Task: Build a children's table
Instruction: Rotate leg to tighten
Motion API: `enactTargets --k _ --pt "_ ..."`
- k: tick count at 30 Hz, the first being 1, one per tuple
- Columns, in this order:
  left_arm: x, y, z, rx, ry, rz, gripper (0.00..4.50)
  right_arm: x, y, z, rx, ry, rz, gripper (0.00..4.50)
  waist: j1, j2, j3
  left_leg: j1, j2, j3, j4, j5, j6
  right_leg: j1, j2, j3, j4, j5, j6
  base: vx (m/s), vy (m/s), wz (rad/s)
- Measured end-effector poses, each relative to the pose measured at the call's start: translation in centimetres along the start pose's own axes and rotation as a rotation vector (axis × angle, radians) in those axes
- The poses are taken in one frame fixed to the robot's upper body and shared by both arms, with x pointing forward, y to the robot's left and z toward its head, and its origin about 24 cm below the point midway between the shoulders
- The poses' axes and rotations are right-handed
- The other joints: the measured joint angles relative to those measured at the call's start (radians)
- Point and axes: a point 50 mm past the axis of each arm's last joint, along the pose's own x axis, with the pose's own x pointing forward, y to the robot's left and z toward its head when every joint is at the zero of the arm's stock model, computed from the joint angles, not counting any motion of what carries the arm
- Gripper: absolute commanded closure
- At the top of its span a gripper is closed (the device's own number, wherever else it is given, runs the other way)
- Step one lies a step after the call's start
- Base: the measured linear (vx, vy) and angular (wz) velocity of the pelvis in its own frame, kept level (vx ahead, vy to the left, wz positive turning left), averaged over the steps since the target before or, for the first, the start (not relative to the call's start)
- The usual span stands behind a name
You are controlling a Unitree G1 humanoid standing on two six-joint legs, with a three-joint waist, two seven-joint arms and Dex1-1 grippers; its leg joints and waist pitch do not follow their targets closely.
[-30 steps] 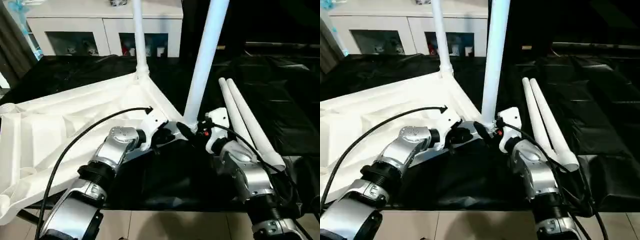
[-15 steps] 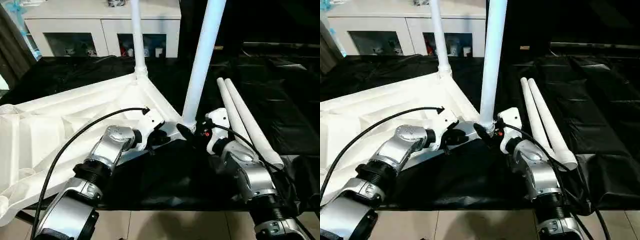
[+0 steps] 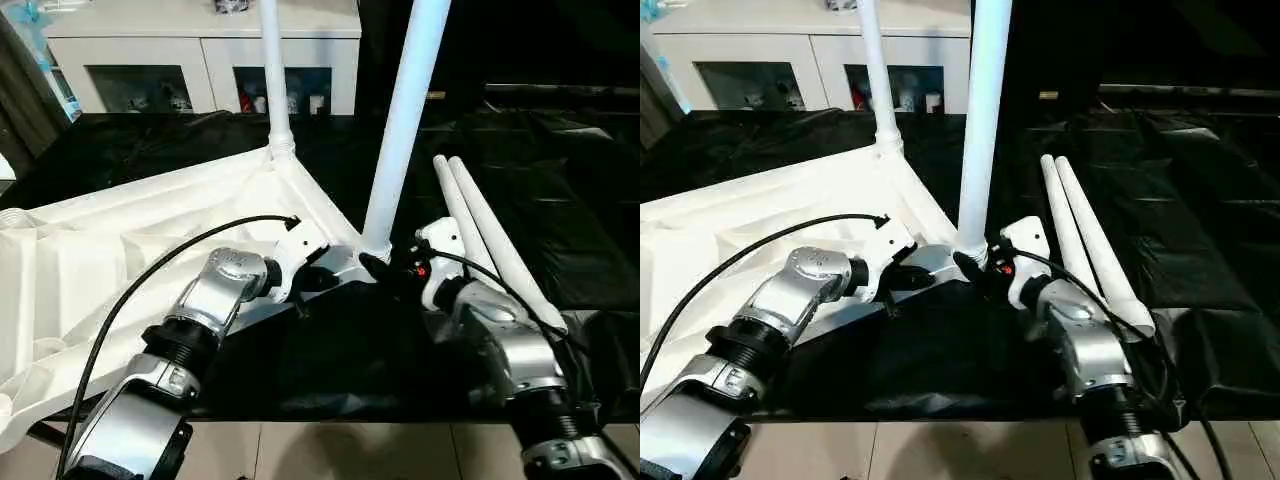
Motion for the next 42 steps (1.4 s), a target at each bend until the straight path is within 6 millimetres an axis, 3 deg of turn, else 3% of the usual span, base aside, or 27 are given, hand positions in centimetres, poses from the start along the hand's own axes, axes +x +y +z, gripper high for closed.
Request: enactTargets --k 6,12,15,25,37,42 --pt "-0.4 -0.1 -0.3 0.03 -0.023 -0.034 4.43 -1.1 -0.6 0.4 -0.069 0.036 0.11 0.54 0.002 -0.001 0.001 0.0 0.0 0.0 0.0 0.0 0.0 0.0 0.0 0.0 0.0 0.0 0.0 0.0 0.0 0.0" --pt "-1.7 -1.6 -1.3 0.119 -0.046 -0.211 4.43 -2.7 -0.5 0.4 -0.142 0.074 0.253 0.54 0.018 -0.002 0.001 0.0 0.0 0.0 0.0 0.0 0.0 -0.001 0.0 0.0 0.0 -0.001 0.001 0.0 0.0 0.0" --pt "-1.9 -2.2 -1.5 0.145 -0.042 -0.266 4.43 -2.7 0.1 0.4 -0.157 0.081 0.312 0.54 0.029 -0.002 0.001 -0.001 0.0 0.0 0.0 0.0 0.0 0.0 0.0 0.0 0.0 -0.001 0.001 0.0 0.0 0.0" --pt "-2.0 -2.5 -1.5 0.158 -0.043 -0.294 4.43 -2.5 0.5 -0.1 -0.182 0.112 0.343 0.54 0.03 -0.002 0.001 -0.001 0.0 0.003 0.0 0.0 -0.001 0.0 -0.001 0.001 0.001 -0.001 0.001 0.0 0.0 0.0" --pt "-2.0 -2.5 -1.5 0.158 -0.043 -0.292 4.5 -2.2 0.9 -0.3 -0.176 0.112 0.355 1.69 0.028 -0.002 0.001 -0.001 0.0 0.003 0.001 0.0 -0.001 0.0 -0.001 0.001 0.001 -0.001 0.001 0.0 0.0 0.0" --pt "-1.7 -2.2 -1.5 0.142 -0.048 -0.248 4.5 -1.6 1.0 -0.6 -0.124 0.09 0.282 1.76 0.024 -0.002 0.001 0.0 0.0 0.003 0.001 0.0 -0.001 0.001 -0.001 0.001 0.002 -0.001 0.001 0.0 0.0 0.0"
